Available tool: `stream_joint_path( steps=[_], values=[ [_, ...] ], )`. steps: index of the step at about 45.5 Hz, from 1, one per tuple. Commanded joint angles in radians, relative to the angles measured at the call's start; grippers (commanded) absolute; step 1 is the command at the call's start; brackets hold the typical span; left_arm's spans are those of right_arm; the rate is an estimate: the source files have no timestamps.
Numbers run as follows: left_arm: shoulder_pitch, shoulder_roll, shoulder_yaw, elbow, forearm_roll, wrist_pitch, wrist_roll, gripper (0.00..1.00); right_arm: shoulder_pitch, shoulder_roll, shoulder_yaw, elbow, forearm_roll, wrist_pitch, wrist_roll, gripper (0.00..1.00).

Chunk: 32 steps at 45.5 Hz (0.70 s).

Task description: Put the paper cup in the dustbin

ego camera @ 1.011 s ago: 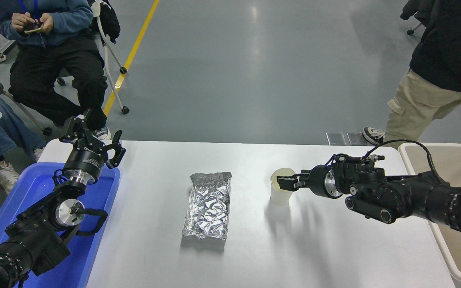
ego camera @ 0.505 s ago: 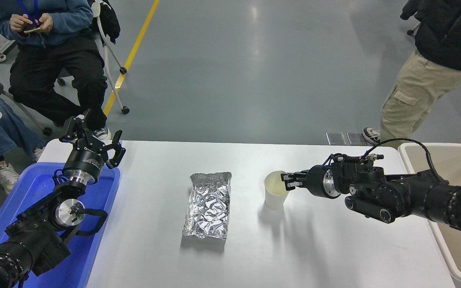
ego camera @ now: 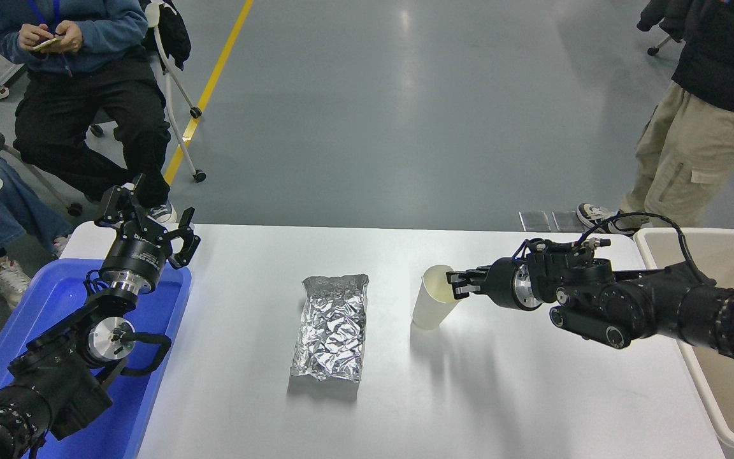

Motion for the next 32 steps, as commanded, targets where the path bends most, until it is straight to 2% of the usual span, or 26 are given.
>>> stream_joint_path(
  steps=[1, 8, 16, 32],
  values=[
    [0.001, 0.000, 0.000, 0.000, 0.000, 0.000, 0.000, 1.00, 0.109, -0.055, 0.025, 0.081, 0.026, 0.073, 0.007, 0.00],
    [0.001, 0.000, 0.000, 0.000, 0.000, 0.002, 0.000, 1.00, 0.223, -0.154, 0.041, 0.222, 0.046, 0.114, 0.009, 0.00],
    [0.001, 0.000, 0.000, 0.000, 0.000, 0.000, 0.000, 1.00, 0.296, -0.225, 0.047, 0.264, 0.052, 0.116, 0.009, 0.00],
    [0.001, 0.000, 0.000, 0.000, 0.000, 0.002, 0.000, 1.00, 0.338, -0.294, 0.091, 0.284, 0.090, 0.159, 0.010, 0.00]
  ],
)
